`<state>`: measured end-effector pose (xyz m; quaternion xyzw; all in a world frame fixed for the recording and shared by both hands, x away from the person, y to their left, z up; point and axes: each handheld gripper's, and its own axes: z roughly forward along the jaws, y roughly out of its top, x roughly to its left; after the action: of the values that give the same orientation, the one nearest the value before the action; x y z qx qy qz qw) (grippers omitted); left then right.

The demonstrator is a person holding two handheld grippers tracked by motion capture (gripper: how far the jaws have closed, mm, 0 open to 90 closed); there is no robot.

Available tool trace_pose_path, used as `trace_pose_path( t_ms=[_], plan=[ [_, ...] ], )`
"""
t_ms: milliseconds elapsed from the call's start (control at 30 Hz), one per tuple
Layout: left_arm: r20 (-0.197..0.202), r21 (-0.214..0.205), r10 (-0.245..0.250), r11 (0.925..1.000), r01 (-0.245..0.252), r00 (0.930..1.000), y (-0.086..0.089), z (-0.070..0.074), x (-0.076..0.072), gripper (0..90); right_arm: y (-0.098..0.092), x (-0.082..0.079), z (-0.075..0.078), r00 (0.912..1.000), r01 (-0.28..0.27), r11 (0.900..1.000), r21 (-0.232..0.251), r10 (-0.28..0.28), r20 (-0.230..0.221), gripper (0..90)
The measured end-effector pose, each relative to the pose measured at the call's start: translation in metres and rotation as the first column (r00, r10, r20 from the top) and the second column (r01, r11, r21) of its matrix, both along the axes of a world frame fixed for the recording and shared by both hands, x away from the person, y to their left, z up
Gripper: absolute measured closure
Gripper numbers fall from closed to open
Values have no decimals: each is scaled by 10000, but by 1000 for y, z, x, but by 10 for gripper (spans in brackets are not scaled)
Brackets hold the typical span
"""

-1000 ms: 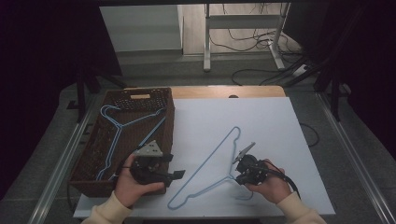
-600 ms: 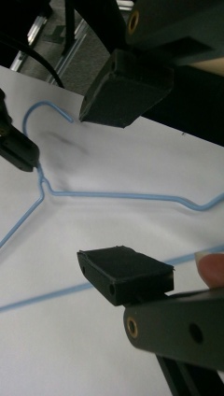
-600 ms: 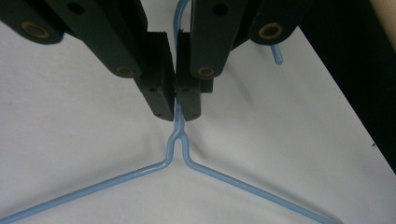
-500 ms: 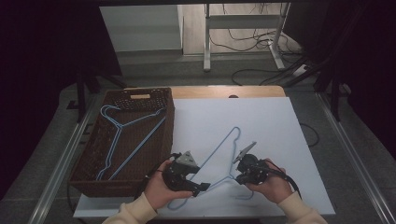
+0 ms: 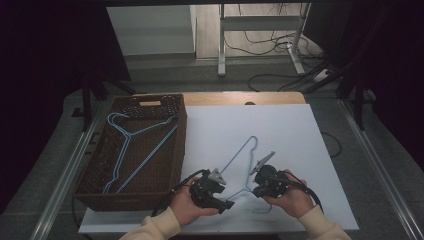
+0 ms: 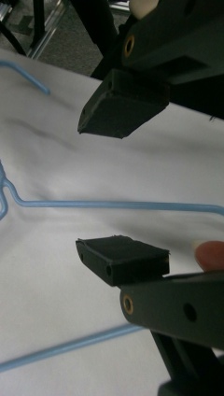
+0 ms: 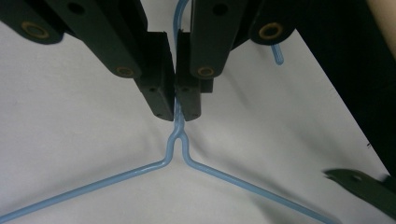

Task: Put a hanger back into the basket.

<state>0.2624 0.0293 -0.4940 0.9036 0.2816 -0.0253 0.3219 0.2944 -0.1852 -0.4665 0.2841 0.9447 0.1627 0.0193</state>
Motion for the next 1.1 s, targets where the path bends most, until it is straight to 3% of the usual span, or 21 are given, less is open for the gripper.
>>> trace_pose_path(
  t_ms=[333,1100],
  plan=[
    [-233,287,-52,9996,59,9997,-9,-17,6,497,0,0,1,10000,-35,10000,41,35,39,864],
    [-244,358,-91,9993,99,9997,-10,-20,7,754,0,-3,7,9998,-99,9998,174,96,159,864]
  ],
)
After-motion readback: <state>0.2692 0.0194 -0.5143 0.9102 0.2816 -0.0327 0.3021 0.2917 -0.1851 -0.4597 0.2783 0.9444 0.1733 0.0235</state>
